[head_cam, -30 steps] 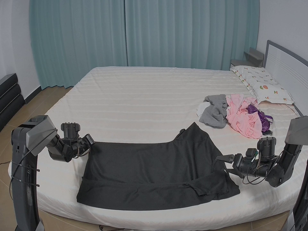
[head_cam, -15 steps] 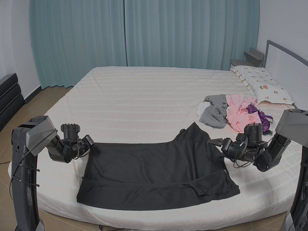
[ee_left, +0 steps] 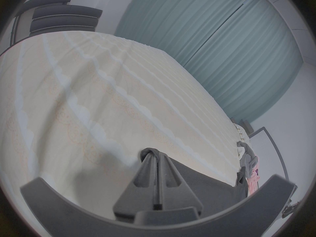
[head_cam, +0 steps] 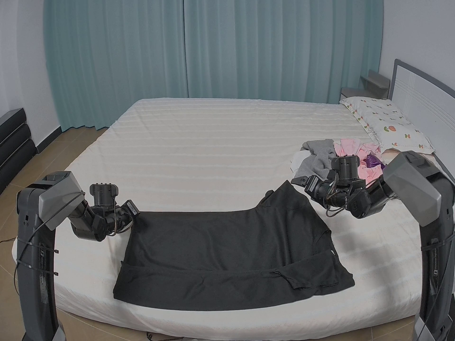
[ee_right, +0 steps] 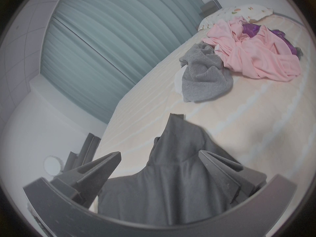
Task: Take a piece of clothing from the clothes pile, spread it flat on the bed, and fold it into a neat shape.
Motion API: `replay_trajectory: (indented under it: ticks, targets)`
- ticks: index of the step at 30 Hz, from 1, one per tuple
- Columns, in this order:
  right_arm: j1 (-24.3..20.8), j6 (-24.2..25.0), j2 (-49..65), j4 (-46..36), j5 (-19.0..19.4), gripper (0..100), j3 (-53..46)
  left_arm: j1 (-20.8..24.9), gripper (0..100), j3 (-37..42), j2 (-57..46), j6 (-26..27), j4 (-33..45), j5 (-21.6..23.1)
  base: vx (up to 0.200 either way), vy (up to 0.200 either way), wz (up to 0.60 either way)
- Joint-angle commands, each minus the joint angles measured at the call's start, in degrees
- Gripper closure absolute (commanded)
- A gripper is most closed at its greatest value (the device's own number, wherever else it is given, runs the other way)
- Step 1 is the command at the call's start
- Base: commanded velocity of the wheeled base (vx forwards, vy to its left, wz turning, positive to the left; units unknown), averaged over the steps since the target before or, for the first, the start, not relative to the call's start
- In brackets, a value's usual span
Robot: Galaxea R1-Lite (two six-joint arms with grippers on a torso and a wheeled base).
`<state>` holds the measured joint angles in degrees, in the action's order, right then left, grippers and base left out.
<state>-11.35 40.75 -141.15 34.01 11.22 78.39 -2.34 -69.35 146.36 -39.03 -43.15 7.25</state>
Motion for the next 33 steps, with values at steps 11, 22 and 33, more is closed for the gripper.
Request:
replay_trajectory:
  ticks: [11,22,33]
  targets:
    - [0.9,-2.6,-15.3,-9.5,-6.4,0,21.7,0.0,100,0.0,-0.1,-0.1,0.0,0.0,0.0,0.0,0.0]
    - [1.3,-2.4,-17.3,-9.8,-6.6,0,24.4,0.0,100,0.0,-0.1,-0.1,0.0,0.0,0.0,0.0,0.0]
    - [2.0,-2.2,-16.9,-10.5,-6.6,100,24.1,-0.1,100,-0.2,-0.1,-0.1,0.0,0.0,0.0,0.0,0.0]
